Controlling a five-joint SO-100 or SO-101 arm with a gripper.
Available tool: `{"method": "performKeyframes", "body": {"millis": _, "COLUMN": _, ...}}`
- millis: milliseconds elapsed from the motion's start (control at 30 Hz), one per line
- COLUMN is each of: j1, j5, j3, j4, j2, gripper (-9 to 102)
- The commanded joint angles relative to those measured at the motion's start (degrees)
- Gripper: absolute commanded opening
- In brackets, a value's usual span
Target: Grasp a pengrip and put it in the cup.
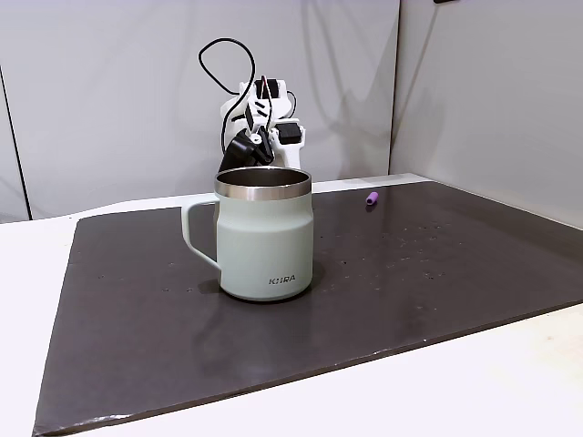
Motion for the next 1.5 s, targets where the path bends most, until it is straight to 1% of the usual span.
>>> {"method": "performKeyframes", "body": {"millis": 0, "j1": -0.79, "j5": -1.76, "j3": -0.26, "j4": -1.58, "j2": 0.70, "gripper": 0}}
{"method": "performKeyframes", "body": {"millis": 233, "j1": -2.20, "j5": -2.55, "j3": -0.35, "j4": -1.67, "j2": 0.70, "gripper": 0}}
{"method": "performKeyframes", "body": {"millis": 367, "j1": -1.14, "j5": -3.43, "j3": -0.97, "j4": -1.67, "j2": 0.62, "gripper": 0}}
{"method": "performKeyframes", "body": {"millis": 467, "j1": -0.88, "j5": -4.83, "j3": -6.24, "j4": -1.67, "j2": 0.70, "gripper": 0}}
{"method": "performKeyframes", "body": {"millis": 533, "j1": -2.46, "j5": -8.44, "j3": -10.20, "j4": -1.67, "j2": -0.44, "gripper": 0}}
{"method": "performKeyframes", "body": {"millis": 600, "j1": -3.87, "j5": -11.16, "j3": -14.06, "j4": -2.29, "j2": -5.62, "gripper": 0}}
{"method": "performKeyframes", "body": {"millis": 700, "j1": -4.75, "j5": -14.15, "j3": -21.01, "j4": -3.96, "j2": -19.42, "gripper": 0}}
{"method": "performKeyframes", "body": {"millis": 800, "j1": -6.50, "j5": -14.77, "j3": -28.65, "j4": -4.04, "j2": -35.07, "gripper": 0}}
{"method": "performKeyframes", "body": {"millis": 900, "j1": -10.11, "j5": -16.17, "j3": -34.01, "j4": -4.39, "j2": -45.97, "gripper": 0}}
{"method": "performKeyframes", "body": {"millis": 1033, "j1": -16.44, "j5": -16.26, "j3": -35.68, "j4": -7.47, "j2": -50.89, "gripper": 0}}
{"method": "performKeyframes", "body": {"millis": 1200, "j1": -24.52, "j5": -15.47, "j3": -38.50, "j4": -7.73, "j2": -58.80, "gripper": 0}}
{"method": "performKeyframes", "body": {"millis": 1467, "j1": -28.92, "j5": -8.61, "j3": -40.78, "j4": -10.46, "j2": -70.75, "gripper": 0}}
